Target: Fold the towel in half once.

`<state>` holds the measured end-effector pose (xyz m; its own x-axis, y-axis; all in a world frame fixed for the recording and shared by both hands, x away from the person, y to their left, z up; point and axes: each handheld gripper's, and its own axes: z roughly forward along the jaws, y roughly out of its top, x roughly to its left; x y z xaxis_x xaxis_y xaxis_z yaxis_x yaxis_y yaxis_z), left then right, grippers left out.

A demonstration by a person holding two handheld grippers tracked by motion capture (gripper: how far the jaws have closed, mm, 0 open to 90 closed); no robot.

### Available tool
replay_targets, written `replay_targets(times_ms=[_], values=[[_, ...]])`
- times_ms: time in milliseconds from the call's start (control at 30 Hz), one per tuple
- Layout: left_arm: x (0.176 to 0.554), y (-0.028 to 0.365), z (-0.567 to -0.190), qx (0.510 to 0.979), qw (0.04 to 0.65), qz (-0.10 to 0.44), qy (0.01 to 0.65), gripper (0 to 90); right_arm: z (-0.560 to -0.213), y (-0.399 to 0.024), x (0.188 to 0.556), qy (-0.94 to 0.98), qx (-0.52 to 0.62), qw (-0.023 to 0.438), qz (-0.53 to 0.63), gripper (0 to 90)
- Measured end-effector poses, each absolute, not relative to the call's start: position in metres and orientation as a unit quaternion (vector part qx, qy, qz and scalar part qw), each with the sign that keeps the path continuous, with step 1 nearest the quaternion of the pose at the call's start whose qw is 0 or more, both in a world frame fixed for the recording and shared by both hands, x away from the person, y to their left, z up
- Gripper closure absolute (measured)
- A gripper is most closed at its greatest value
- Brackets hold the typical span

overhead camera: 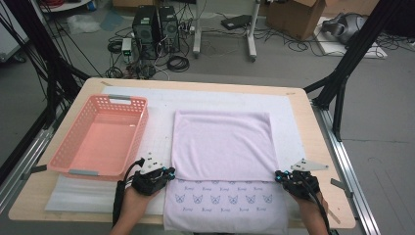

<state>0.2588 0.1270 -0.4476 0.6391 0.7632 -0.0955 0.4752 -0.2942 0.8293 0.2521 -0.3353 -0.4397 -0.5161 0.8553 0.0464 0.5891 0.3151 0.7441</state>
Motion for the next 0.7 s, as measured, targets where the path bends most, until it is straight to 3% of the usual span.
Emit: replay_targets(times_ms=[33,67,100,133,300,333,367,400,433,700], values=[[0.258,0.128,-0.446,0.784,0.452,0.162,0.393,86.9,-0.44,-0.335,0.252,0.79,0.457,0.182,0.366,74.2],[0.258,0.128,-0.445,0.783,0.456,0.162,0.391,86.9,-0.435,-0.337,0.25,0.783,0.458,0.184,0.379,66.0],[0.257,0.129,-0.444,0.781,0.459,0.163,0.391,86.9,-0.435,-0.337,0.25,0.783,0.458,0.184,0.379,66.0],[0.257,0.129,-0.443,0.779,0.462,0.162,0.391,86.9,-0.433,-0.337,0.246,0.782,0.451,0.182,0.389,59.0],[0.257,0.13,-0.442,0.771,0.476,0.155,0.394,87.0,-0.44,-0.334,0.24,0.802,0.44,0.169,0.368,55.6],[0.257,0.13,-0.441,0.77,0.478,0.156,0.392,87.1,-0.441,-0.332,0.24,0.804,0.44,0.178,0.357,63.5],[0.257,0.13,-0.441,0.769,0.481,0.156,0.392,87.1,-0.441,-0.332,0.24,0.804,0.44,0.178,0.357,63.5],[0.257,0.13,-0.441,0.769,0.482,0.155,0.39,87.2,-0.44,-0.332,0.24,0.805,0.44,0.181,0.354,70.0],[0.257,0.13,-0.44,0.77,0.483,0.157,0.386,87.6,-0.44,-0.332,0.24,0.81,0.433,0.191,0.346,82.5],[0.254,0.132,-0.437,0.762,0.495,0.154,0.387,87.8,-0.438,-0.334,0.238,0.809,0.426,0.201,0.351,86.9]])
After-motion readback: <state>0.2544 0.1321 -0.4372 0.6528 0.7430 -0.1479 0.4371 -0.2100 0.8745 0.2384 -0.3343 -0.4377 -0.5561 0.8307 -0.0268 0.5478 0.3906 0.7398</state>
